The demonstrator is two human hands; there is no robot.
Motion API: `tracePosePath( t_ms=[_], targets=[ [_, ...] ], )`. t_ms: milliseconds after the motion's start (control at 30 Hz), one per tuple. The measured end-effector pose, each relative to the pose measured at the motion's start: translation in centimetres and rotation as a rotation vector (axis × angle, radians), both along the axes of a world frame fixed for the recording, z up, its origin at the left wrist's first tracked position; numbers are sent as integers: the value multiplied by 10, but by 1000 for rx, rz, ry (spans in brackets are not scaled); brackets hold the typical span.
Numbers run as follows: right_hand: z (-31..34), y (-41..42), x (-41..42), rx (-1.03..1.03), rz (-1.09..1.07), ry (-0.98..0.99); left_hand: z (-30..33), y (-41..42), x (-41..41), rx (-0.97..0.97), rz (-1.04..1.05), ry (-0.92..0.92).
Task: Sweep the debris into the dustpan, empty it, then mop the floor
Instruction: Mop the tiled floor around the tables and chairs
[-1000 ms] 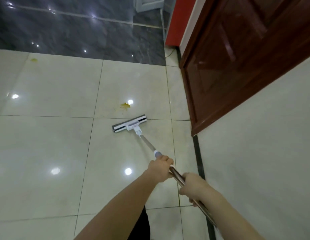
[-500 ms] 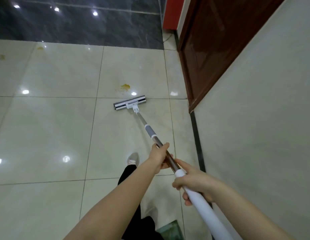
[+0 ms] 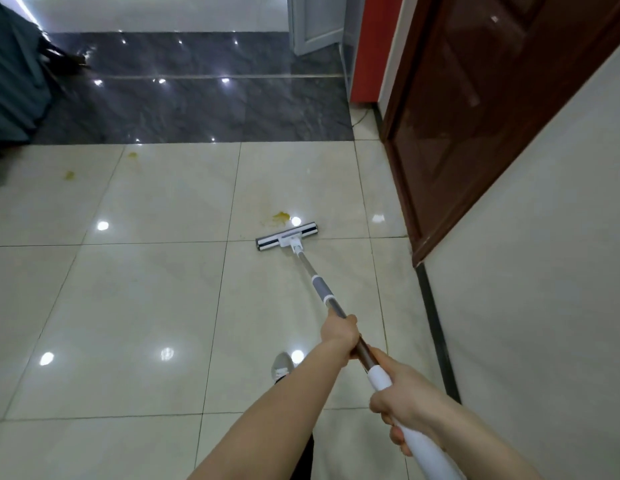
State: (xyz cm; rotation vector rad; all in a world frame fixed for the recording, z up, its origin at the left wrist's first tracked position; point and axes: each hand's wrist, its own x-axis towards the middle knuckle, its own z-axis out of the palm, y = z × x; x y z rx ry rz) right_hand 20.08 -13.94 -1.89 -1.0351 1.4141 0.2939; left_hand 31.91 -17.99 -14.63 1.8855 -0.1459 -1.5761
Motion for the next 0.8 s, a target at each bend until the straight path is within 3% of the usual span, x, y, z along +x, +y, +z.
tracePosePath(
  t_ms=[267,500,600,800],
  targets=[
    [-44,-121,134,-107,35,-53,-18,-123,136,-44,95,95],
    [-106,-196,241,-182,89,-91,-46,-199,244,-45,-46,-56],
    [-103,-191,242,-185,100,-100,-49,-194,250,-50,-137,-59],
    [-51,-145,190,-67,89,-74,-33,-138,199,-64,-102,0]
  ],
)
